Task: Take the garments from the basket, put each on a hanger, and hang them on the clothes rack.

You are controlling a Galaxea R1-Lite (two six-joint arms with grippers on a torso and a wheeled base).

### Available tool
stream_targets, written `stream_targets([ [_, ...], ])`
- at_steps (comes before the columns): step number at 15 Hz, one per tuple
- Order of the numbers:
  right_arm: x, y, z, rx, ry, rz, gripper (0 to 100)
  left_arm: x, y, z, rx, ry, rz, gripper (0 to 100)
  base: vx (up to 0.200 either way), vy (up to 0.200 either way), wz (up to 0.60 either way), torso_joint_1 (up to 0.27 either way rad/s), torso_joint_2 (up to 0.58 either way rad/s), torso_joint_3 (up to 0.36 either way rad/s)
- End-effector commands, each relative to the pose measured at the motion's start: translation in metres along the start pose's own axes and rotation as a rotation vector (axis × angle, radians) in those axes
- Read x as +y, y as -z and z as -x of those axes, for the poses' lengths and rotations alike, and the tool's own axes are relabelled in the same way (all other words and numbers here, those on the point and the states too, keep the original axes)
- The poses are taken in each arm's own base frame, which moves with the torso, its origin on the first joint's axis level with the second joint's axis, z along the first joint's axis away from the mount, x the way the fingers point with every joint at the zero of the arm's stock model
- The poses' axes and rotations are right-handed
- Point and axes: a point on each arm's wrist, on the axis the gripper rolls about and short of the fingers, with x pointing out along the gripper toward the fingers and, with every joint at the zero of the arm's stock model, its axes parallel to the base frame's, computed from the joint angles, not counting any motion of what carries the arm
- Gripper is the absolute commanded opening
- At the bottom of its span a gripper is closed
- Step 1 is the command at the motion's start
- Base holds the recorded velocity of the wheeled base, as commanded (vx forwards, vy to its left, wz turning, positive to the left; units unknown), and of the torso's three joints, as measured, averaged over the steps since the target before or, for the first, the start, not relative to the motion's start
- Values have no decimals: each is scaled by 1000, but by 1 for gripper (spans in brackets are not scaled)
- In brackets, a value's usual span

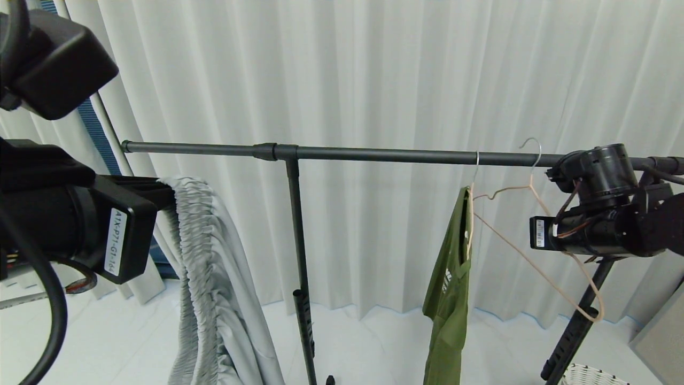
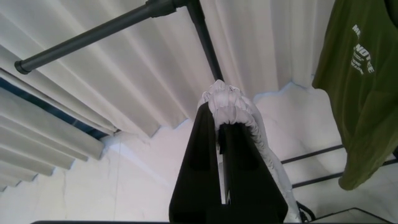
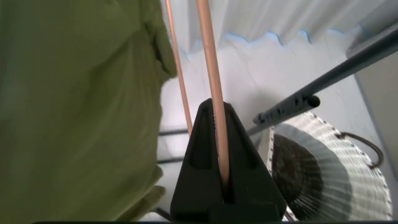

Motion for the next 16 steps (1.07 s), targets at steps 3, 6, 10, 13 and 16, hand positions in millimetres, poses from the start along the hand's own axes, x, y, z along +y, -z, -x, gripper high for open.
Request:
stream_targets([
  [3, -7, -4, 25, -56, -26, -13, 0, 1, 0, 1, -3, -2, 2, 0, 0, 0, 0, 0, 0, 0],
  [6, -11, -3, 37, -114, -48, -32, 0, 1, 0, 1, -6, -2, 4, 0, 0, 0, 0, 0, 0, 0],
  [10, -24, 7, 60, -148, -51, 17, 0, 2, 1, 3, -8, -2, 5, 0, 0, 0, 0, 0, 0, 0],
  [13, -41, 23, 93, -193, -68, 55, 0, 2, 1, 3, -8, -2, -27, 0, -67, 0, 0, 1, -1, 2],
  [16, -53, 39, 114, -222, -129, 123, 0, 2, 0, 3, -10, -3, -29, 0, -200, 0, 0, 10, 2, -2],
])
